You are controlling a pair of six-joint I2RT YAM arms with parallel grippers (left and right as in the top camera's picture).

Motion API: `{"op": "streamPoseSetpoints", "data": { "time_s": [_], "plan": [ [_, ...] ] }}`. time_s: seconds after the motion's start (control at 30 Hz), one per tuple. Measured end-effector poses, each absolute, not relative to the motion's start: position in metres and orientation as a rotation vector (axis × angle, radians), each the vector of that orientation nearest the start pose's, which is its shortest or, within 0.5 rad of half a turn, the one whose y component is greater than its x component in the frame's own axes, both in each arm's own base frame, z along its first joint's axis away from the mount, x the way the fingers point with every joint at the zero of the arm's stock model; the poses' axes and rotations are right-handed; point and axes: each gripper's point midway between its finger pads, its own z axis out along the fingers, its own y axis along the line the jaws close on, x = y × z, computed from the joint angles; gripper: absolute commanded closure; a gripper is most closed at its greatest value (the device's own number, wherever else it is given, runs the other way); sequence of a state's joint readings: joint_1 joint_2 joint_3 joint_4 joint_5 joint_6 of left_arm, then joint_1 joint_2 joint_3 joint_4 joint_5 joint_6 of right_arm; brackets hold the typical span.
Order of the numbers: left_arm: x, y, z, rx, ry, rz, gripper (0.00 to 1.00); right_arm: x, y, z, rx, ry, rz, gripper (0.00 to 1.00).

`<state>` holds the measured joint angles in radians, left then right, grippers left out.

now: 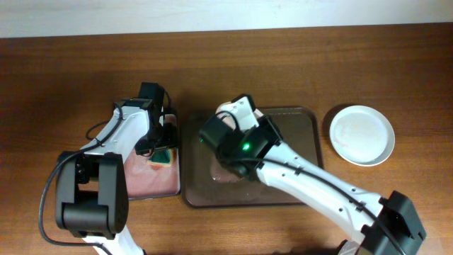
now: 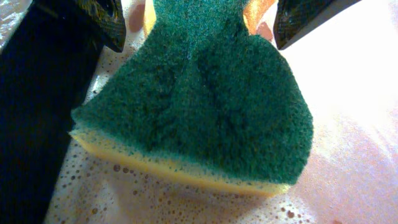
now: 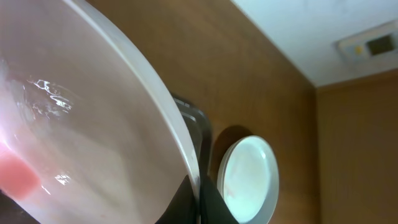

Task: Clean dirty plates on tray and stack at the side
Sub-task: 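Carry the pink plate right with the right gripper onto the plate stack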

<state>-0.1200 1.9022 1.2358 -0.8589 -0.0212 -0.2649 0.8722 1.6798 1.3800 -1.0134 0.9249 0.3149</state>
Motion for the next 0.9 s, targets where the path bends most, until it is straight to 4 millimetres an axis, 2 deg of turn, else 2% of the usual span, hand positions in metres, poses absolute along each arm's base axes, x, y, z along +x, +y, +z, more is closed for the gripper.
{"op": "streamPoseSetpoints", "data": {
  "time_s": [0.2, 0.3, 0.5, 0.6, 0.73, 0.77, 0.83, 0.9],
  "plan": [
    [0.345, -0.038, 0.013, -0.225, 3.085, 0.019, 0.24, 0.319, 0.192, 0.214, -0.509, 2.082, -0.880, 0.96],
    [0.345, -0.038, 0.013, -0.225, 3.085, 0.019, 0.24, 0.318, 0.194, 0.220, -0.504, 2.044, -0.898, 0.96],
    [0.345, -0.038, 0.013, -0.225, 3.085, 0.019, 0.23, 0.319, 0.193, 0.223, -0.464, 2.032, -0.894, 0.96],
    [0.345, -0.038, 0.013, -0.225, 3.085, 0.019, 0.23, 0.323, 0.186, 0.210, -0.388, 2.121, -0.817, 0.96],
    [0.345, -0.038, 0.013, -0.225, 3.085, 0.019, 0.23, 0.339, 0.140, 0.183, -0.149, 2.335, -0.729, 0.96],
    [0.345, -0.038, 0.013, -0.225, 3.085, 0.019, 0.23, 0.344, 0.116, 0.174, -0.019, 2.408, -0.699, 0.96],
    [0.345, -0.038, 0.013, -0.225, 3.085, 0.019, 0.23, 0.351, 0.082, 0.160, 0.182, 2.521, -0.620, 0.96],
    [0.345, -0.038, 0.013, -0.225, 3.084, 0.019, 0.23, 0.354, 0.034, 0.142, 0.467, 2.643, -0.496, 0.96]
  ]
}}
